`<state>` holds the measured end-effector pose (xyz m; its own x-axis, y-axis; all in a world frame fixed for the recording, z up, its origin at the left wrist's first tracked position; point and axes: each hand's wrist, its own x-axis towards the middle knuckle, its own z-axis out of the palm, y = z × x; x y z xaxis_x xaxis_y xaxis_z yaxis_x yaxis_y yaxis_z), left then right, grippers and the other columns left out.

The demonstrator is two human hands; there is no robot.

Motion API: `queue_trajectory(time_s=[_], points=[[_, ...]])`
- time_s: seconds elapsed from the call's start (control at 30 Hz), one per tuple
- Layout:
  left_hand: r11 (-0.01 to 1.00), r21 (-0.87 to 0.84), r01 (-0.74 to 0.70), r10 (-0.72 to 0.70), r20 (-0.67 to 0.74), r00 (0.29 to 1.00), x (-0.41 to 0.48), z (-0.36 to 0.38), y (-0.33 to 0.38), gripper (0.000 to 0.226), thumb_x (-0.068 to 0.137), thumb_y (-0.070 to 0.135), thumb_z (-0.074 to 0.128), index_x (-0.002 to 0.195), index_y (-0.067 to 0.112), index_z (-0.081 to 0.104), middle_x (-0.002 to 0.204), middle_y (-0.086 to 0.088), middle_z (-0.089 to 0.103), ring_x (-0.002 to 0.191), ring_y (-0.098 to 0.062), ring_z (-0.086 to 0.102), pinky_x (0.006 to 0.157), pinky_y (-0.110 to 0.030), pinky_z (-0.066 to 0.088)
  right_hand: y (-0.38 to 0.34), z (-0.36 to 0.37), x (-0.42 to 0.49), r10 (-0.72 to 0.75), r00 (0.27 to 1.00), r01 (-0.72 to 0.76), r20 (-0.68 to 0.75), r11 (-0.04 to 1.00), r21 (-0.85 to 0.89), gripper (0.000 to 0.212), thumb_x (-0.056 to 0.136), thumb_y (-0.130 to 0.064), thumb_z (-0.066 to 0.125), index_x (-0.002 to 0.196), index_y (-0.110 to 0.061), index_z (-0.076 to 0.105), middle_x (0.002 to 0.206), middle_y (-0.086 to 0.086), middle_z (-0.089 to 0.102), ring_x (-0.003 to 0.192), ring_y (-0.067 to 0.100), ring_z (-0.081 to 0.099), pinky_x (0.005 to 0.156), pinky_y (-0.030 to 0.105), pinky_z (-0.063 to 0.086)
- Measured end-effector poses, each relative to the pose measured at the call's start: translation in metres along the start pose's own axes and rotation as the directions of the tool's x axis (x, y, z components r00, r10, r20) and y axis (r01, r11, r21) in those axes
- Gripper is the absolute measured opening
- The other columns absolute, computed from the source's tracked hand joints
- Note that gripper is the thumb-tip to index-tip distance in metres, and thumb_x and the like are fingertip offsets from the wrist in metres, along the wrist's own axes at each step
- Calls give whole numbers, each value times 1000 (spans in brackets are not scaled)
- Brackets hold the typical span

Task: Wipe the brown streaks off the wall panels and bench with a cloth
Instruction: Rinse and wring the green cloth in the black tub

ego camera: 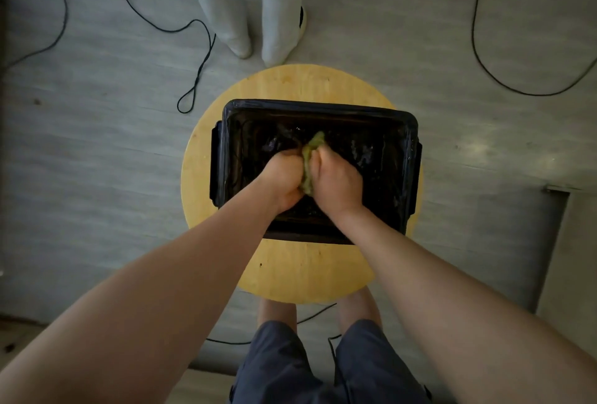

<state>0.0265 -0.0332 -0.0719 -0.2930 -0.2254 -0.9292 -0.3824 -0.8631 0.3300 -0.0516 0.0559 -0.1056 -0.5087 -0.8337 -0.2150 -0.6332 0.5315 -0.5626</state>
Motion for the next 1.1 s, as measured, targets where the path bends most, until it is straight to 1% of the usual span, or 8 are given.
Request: queue_trajectory(time_s=[0.17, 0.27, 0.33, 0.5, 0.6, 0.7, 0.93, 1.1], points=[[975, 218, -31, 46, -61, 997, -1, -18, -9, 33, 103, 13, 56, 136, 13, 61, 123, -10, 71, 110, -24, 70, 95, -43, 60, 45, 15, 16, 252, 966, -244, 53, 962, -124, 51, 106, -45, 33, 125, -4, 56, 129, 28, 50, 118, 46, 50, 91, 53, 51], [976, 213, 54, -30, -116, 993, 4, -27, -12, 37, 101, 26, 62, 137, 21, 60, 125, -6, 70, 112, -26, 67, 99, -51, 55, 29, 16, 17, 596, 749, -613, 290, 789, -39, 59, 109, -49, 26, 156, -12, 29, 156, 21, 27, 141, 41, 33, 113, 48, 33], [987, 98, 125, -118, -74, 990, 5, -25, -13, 35, 103, 40, 56, 133, 21, 63, 127, -7, 68, 116, -30, 63, 104, -56, 49, 12, 14, 18, 606, 649, -682, 461, 731, -1, 61, 111, -47, 23, 157, -9, 31, 156, 24, 33, 140, 41, 40, 114, 44, 37], [942, -235, 239, -252, -27, 967, 11, -12, -8, 62, 99, 66, 43, 127, 18, 69, 120, -16, 72, 115, -38, 64, 100, -59, 50, -19, -11, 2, 355, 816, -514, 456, 807, 292, 27, 103, -34, 46, 110, -15, 64, 102, 9, 69, 93, 25, 66, 83, 42, 56], [956, -227, 186, -204, -58, 977, 7, -7, -3, 44, 108, 44, 41, 96, 11, 67, 85, -8, 66, 78, -22, 67, 72, -34, 52, -40, -26, -19, 157, 909, -331, 387, 835, 440, 28, 100, -35, 52, 81, -15, 57, 80, -1, 60, 76, 14, 60, 66, 36, 49], [986, -130, 103, -116, -97, 989, 5, -1, -4, 36, 112, 24, 31, 83, 17, 51, 80, -2, 49, 67, -15, 52, 62, -29, 45, -48, -26, -23, 94, 960, -222, 265, 833, 507, 38, 105, -32, 42, 71, -15, 48, 73, -5, 52, 72, 12, 53, 67, 33, 42], [995, -73, -74, 72, -23, 997, 1, -7, 3, 26, 105, 3, 44, 119, -6, 64, 104, -19, 67, 96, -31, 65, 86, -37, 55, 4, 11, -5, 16, 997, -14, 78, 1000, -21, 51, 108, -34, 24, 95, -3, 63, 96, 18, 63, 91, 37, 60, 83, 49, 49], [992, 117, -39, 56, -150, 987, 2, -23, -2, 43, 102, 13, 57, 144, 18, 50, 127, -9, 66, 114, -26, 65, 96, -49, 56, 26, 18, 8, 519, 833, -501, 193, 855, -134, 51, 109, -49, 31, 142, -11, 39, 149, 21, 34, 134, 43, 35, 107, 52, 37]])
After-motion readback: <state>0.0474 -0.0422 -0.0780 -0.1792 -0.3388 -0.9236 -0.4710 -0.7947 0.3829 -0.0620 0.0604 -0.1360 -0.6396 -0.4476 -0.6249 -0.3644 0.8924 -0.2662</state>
